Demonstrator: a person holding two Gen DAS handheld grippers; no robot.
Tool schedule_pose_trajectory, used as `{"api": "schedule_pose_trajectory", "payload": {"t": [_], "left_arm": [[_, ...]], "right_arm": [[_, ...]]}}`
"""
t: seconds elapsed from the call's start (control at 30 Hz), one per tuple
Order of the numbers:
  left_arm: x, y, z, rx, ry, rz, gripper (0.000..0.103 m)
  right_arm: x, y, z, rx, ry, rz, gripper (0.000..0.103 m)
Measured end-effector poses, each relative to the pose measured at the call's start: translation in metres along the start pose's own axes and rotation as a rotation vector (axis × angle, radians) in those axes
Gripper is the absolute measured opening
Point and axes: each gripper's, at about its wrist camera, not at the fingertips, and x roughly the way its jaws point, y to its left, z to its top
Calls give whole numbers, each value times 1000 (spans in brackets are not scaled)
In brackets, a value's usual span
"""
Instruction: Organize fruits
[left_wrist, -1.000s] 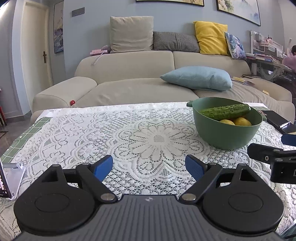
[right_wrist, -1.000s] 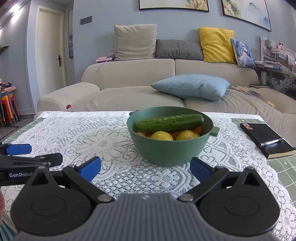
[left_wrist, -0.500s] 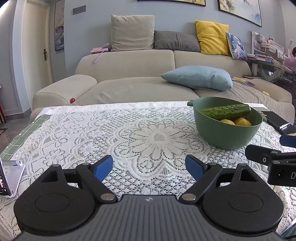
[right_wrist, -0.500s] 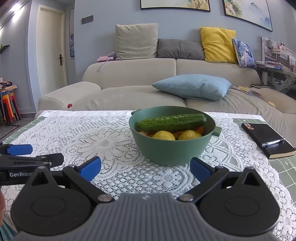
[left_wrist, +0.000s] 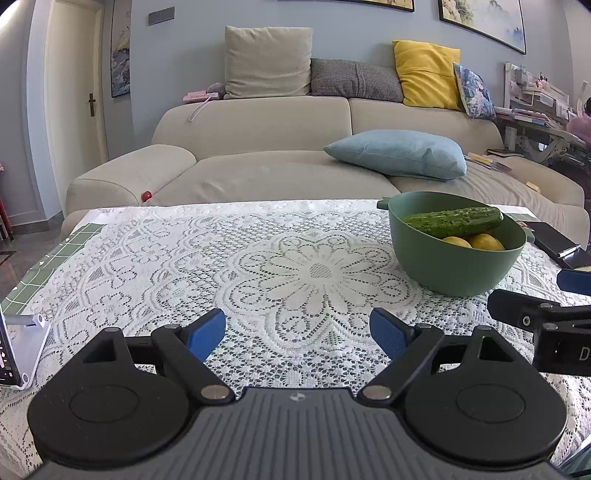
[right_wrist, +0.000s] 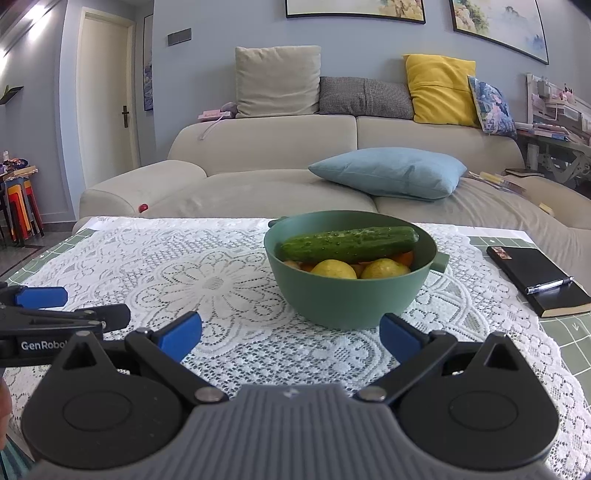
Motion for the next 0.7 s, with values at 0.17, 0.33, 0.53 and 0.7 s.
{"api": "schedule_pose_trajectory", "payload": {"t": [0.17, 0.33, 0.53, 0.7], "left_arm": [[0, 0, 0, -1, -1, 0, 103], [0, 0, 0, 0, 0, 0, 103], [0, 1, 0, -2, 1, 2, 103], [0, 1, 0, -2, 1, 1, 103]], "right_arm": [[0, 0, 0, -1, 0, 1, 99], [0, 2, 0, -10, 2, 9, 99], [0, 2, -1, -12, 2, 11, 99], [2, 3, -1, -17, 4, 14, 99]]}}
